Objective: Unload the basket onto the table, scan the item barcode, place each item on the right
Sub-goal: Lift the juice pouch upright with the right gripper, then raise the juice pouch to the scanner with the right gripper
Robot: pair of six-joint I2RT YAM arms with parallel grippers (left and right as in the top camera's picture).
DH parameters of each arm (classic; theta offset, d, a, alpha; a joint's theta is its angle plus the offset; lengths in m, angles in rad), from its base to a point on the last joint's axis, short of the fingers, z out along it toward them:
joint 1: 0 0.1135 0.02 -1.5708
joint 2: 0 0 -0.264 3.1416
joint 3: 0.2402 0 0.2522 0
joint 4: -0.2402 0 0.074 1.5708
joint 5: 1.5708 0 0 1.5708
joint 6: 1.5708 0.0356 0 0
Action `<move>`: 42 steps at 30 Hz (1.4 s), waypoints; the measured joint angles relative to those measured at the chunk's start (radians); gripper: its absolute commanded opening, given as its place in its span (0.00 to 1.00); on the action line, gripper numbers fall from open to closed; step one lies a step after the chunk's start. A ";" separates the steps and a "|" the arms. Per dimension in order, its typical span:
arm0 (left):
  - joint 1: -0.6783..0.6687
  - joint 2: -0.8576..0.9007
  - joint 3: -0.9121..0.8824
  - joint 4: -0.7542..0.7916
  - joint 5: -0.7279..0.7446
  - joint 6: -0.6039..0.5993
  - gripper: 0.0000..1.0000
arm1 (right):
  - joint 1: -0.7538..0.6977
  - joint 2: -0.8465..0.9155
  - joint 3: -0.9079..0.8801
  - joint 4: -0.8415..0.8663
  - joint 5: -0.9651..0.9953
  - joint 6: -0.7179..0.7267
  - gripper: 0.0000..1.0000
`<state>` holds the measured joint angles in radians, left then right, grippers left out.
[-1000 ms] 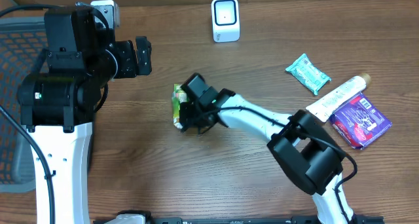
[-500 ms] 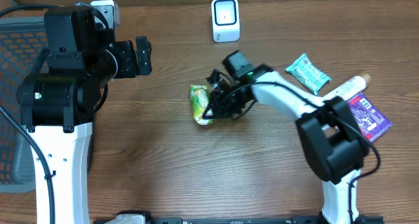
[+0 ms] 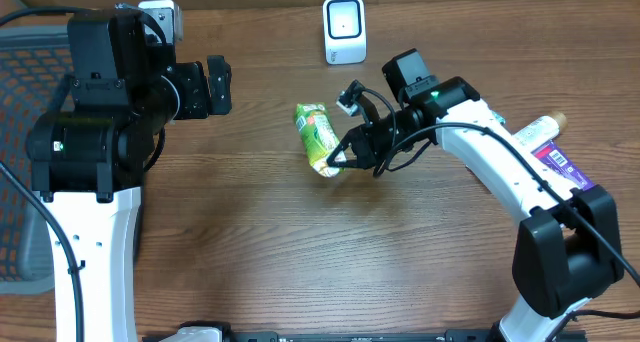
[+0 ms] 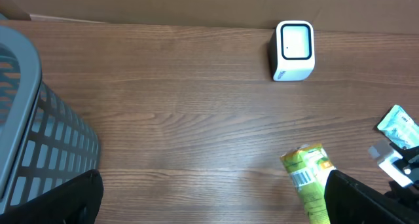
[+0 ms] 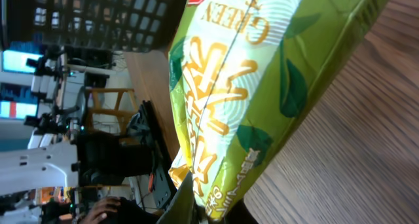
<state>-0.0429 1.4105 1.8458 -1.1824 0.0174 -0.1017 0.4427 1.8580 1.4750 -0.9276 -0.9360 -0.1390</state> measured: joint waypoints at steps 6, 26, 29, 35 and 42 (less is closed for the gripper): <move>0.000 0.000 0.000 0.000 0.000 0.000 0.99 | -0.055 0.000 -0.001 0.038 -0.287 -0.097 0.04; 0.000 0.000 0.000 0.000 0.000 0.000 0.99 | -0.097 0.000 0.391 -0.012 0.332 0.262 0.04; 0.000 0.000 0.000 0.000 0.000 0.000 1.00 | 0.005 0.001 0.422 0.013 0.777 0.269 0.04; 0.000 0.000 0.000 0.000 0.000 0.000 1.00 | 0.102 0.107 0.423 0.216 1.334 0.122 0.04; 0.000 0.000 0.000 0.000 0.000 0.000 0.99 | 0.103 0.348 0.423 0.399 1.579 -0.130 0.04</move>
<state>-0.0429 1.4105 1.8458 -1.1828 0.0174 -0.1017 0.5457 2.2063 1.8980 -0.5282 0.6430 -0.2691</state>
